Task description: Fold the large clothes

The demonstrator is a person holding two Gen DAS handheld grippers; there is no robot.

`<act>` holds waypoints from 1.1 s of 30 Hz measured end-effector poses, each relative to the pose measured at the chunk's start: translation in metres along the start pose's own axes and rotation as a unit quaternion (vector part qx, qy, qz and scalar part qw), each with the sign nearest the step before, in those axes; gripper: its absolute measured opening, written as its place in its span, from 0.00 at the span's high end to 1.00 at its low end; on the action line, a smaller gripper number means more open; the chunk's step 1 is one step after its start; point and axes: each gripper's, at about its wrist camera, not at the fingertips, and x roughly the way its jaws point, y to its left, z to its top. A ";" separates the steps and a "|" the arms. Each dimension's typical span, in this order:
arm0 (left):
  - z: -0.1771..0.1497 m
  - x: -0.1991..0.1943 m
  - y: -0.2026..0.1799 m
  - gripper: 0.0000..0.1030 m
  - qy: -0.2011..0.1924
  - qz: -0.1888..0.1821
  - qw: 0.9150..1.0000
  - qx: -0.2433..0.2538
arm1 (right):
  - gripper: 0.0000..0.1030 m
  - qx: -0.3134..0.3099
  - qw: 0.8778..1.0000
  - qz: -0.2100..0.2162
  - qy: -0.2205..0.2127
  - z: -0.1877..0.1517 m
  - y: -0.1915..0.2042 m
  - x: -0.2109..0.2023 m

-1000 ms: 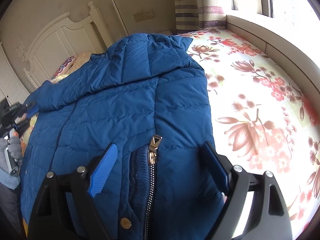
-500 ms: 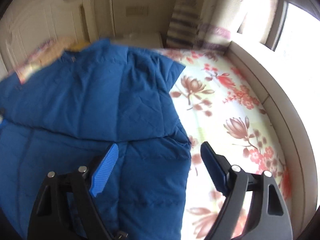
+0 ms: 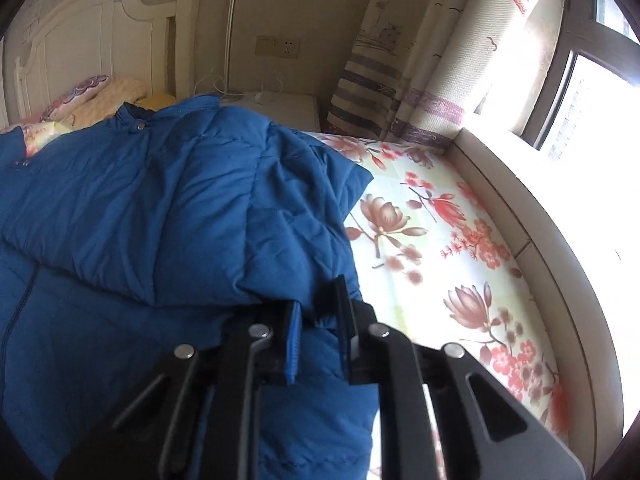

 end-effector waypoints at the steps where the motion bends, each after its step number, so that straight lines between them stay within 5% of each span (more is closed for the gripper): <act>1: -0.003 0.001 0.005 0.89 0.008 0.019 1.000 -0.004 | 0.79 -0.017 1.000 0.006 0.009 -0.001 0.005 0.003; 2: -0.005 0.003 0.008 0.89 0.015 0.029 0.999 -0.009 | 0.68 -0.042 0.999 0.006 0.019 -0.003 0.011 0.006; 4: -0.011 0.007 0.014 0.89 0.030 0.049 0.998 -0.020 | 0.61 -0.047 0.999 0.008 0.025 -0.002 0.009 0.005; 6: -0.014 0.001 0.010 0.89 0.027 0.067 0.997 -0.012 | 0.29 -0.017 0.998 0.047 0.038 0.001 -0.004 0.002; 7: -0.014 -0.009 0.003 0.89 0.004 0.108 0.994 0.001 | 0.24 0.000 0.997 0.068 0.041 0.001 -0.011 -0.001; 9: -0.012 -0.034 -0.015 0.89 -0.066 0.169 0.983 0.031 | 0.24 0.037 0.993 0.108 0.036 0.004 -0.027 -0.010; 12: -0.002 -0.050 -0.045 0.87 -0.119 0.164 0.977 0.072 | 0.24 0.105 0.988 0.110 -0.002 0.023 -0.050 -0.016; 16: 0.012 -0.001 -0.081 0.81 -0.044 0.151 0.977 0.144 | 0.28 0.131 0.984 0.123 -0.018 0.055 -0.042 0.001; 20: 0.011 0.060 -0.081 0.81 0.031 0.184 0.964 0.190 | 0.28 0.081 0.988 0.124 0.046 0.071 -0.003 0.047; 22: 0.008 0.078 -0.077 0.80 0.038 0.198 0.957 0.207 | 0.28 0.039 0.988 0.113 0.097 0.066 0.017 0.068; 25: -0.002 0.078 -0.074 0.78 0.022 0.194 0.951 0.238 | 0.27 0.036 0.988 0.114 0.094 0.073 0.017 0.058; 30: 0.002 0.054 -0.052 0.69 -0.030 0.151 0.974 0.168 | 0.27 0.085 0.991 0.100 0.019 0.107 0.000 0.043; 33: 0.012 0.031 -0.025 0.69 -0.069 0.110 0.988 0.088 | 0.27 0.082 0.991 0.101 0.037 0.123 0.007 0.073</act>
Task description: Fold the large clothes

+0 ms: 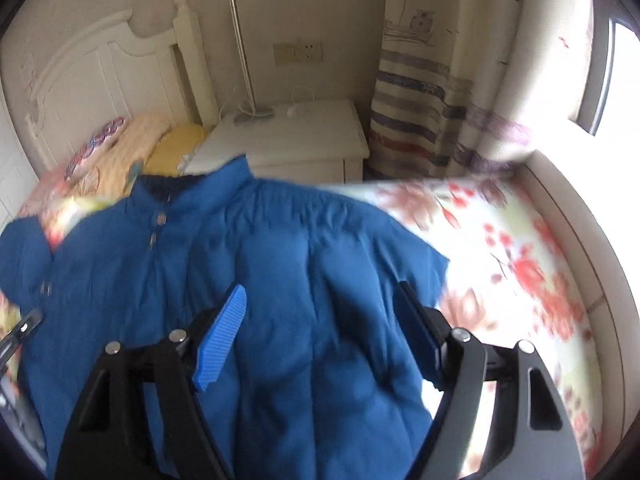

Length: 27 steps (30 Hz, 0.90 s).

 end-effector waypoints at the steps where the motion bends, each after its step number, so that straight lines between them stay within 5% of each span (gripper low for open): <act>1: 0.001 -0.005 0.008 0.68 -0.006 -0.001 1.000 -0.021 | 0.27 -0.005 1.000 -0.005 0.025 0.001 0.002 0.013; 3: 0.002 -0.008 0.024 0.68 -0.011 0.001 0.998 -0.059 | 0.25 -0.023 0.997 -0.013 0.074 -0.001 0.007 0.039; 10: 0.003 -0.008 0.037 0.68 -0.016 -0.007 0.995 -0.093 | 0.23 -0.022 1.000 0.001 -0.012 -0.010 0.036 -0.007; 13: 0.002 -0.005 0.034 0.68 -0.012 -0.004 0.996 -0.086 | 0.16 -0.113 0.992 -0.005 0.058 -0.028 0.072 0.021; 16: 0.002 -0.003 0.033 0.68 -0.008 -0.002 0.996 -0.085 | 0.17 -0.115 0.992 -0.036 0.035 -0.032 0.083 0.006; 20: 0.002 -0.002 0.032 0.68 -0.007 -0.001 0.997 -0.081 | 0.16 -0.117 0.993 0.019 -0.024 -0.056 0.107 -0.043; 24: 0.001 -0.002 0.029 0.68 -0.006 0.000 0.997 -0.071 | 0.15 -0.194 0.980 0.036 0.034 -0.093 0.148 -0.031; 27: 0.003 -0.004 0.030 0.68 -0.003 -0.014 0.997 -0.075 | 0.15 -0.166 0.985 0.033 0.022 -0.089 0.145 -0.038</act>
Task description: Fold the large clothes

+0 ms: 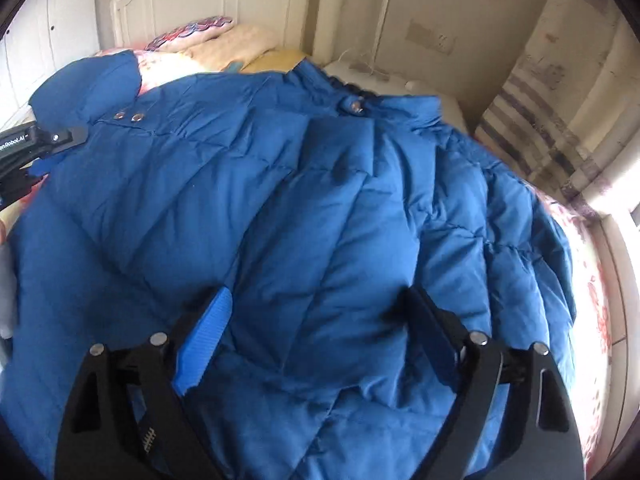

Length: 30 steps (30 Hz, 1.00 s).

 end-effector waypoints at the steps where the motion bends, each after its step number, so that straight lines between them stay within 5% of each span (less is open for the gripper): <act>1: 0.002 -0.003 0.002 0.68 -0.001 -0.007 1.000 -0.007 | 0.15 0.025 0.999 0.001 -0.020 0.001 -0.005 -0.010; 4: 0.018 -0.025 0.019 0.68 -0.024 -0.028 0.999 -0.036 | 0.14 0.059 0.996 0.010 -0.060 0.000 -0.011 -0.024; 7: 0.048 -0.050 0.058 0.68 -0.060 -0.028 0.993 -0.094 | 0.05 0.041 0.999 0.004 -0.013 -0.010 -0.002 0.003; 10: 0.088 -0.070 0.111 0.68 -0.092 -0.001 0.985 -0.149 | 0.04 0.050 0.999 0.012 -0.013 -0.009 -0.006 0.006; 14: 0.130 -0.075 0.198 0.68 -0.100 0.014 0.961 -0.257 | 0.04 0.054 0.998 0.018 -0.012 -0.006 -0.008 0.010; 16: 0.146 -0.071 0.233 0.68 -0.099 -0.012 0.949 -0.299 | 0.04 0.053 0.998 0.017 -0.012 -0.007 -0.010 0.012; 20: 0.169 -0.066 0.254 0.68 -0.108 -0.020 0.939 -0.327 | 0.04 0.054 0.998 0.018 -0.013 -0.008 -0.008 0.011; 22: 0.175 -0.064 0.248 0.72 -0.119 -0.024 0.941 -0.317 | 0.04 0.055 0.998 0.020 -0.013 -0.008 -0.008 0.011; 25: 0.182 -0.074 0.205 0.86 -0.149 -0.024 0.957 -0.249 | 0.04 0.062 0.997 0.028 -0.022 -0.010 -0.014 0.009; 30: 0.163 -0.092 0.049 0.87 -0.163 -0.087 0.982 -0.034 | 0.07 0.117 0.988 0.042 -0.089 -0.018 -0.037 -0.013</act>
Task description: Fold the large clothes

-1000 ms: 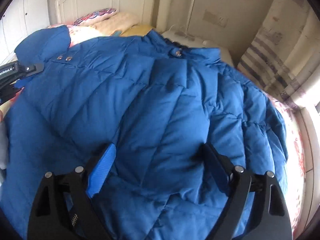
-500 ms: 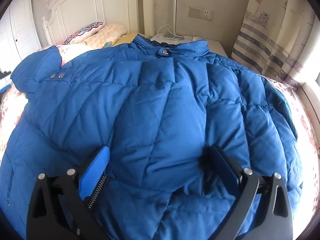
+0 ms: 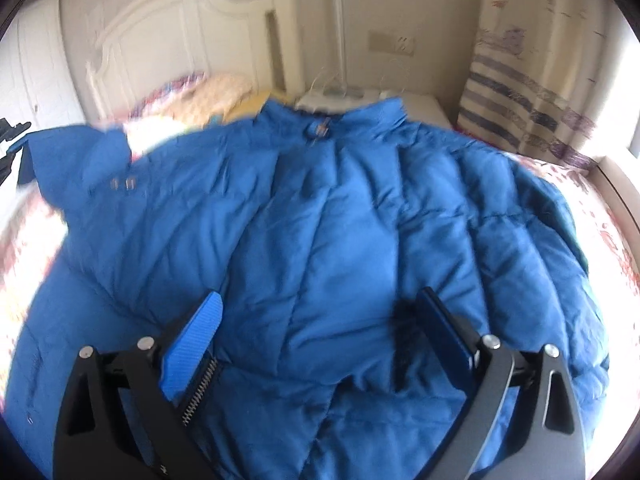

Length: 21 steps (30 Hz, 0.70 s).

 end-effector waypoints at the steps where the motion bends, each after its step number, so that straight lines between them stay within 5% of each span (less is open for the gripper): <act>1: -0.011 0.000 -0.030 0.87 0.012 -0.022 0.999 0.040 | 0.07 0.026 0.999 0.005 -0.025 0.000 -0.010 -0.009; 4: -0.074 0.008 -0.134 0.87 0.072 -0.103 0.975 0.182 | 0.07 0.098 0.991 0.009 -0.088 -0.002 -0.037 -0.036; 6: -0.133 0.014 -0.193 0.87 0.112 -0.122 0.945 0.282 | 0.07 0.136 0.984 0.011 -0.115 -0.004 -0.054 -0.051; 9: -0.209 0.029 -0.232 0.87 0.167 -0.118 0.907 0.367 | 0.07 0.177 0.976 0.003 -0.127 -0.011 -0.078 -0.064; 11: -0.249 0.048 -0.233 0.87 0.213 -0.103 0.895 0.377 | 0.07 0.197 0.974 0.003 -0.116 -0.015 -0.091 -0.062; 17: -0.278 0.059 -0.181 0.87 0.272 -0.030 0.893 0.358 | 0.07 0.212 0.973 0.015 -0.092 -0.021 -0.098 -0.049; 21: -0.245 0.002 -0.146 0.86 0.243 -0.059 0.923 0.292 | 0.07 0.177 0.981 0.007 -0.085 -0.019 -0.083 -0.043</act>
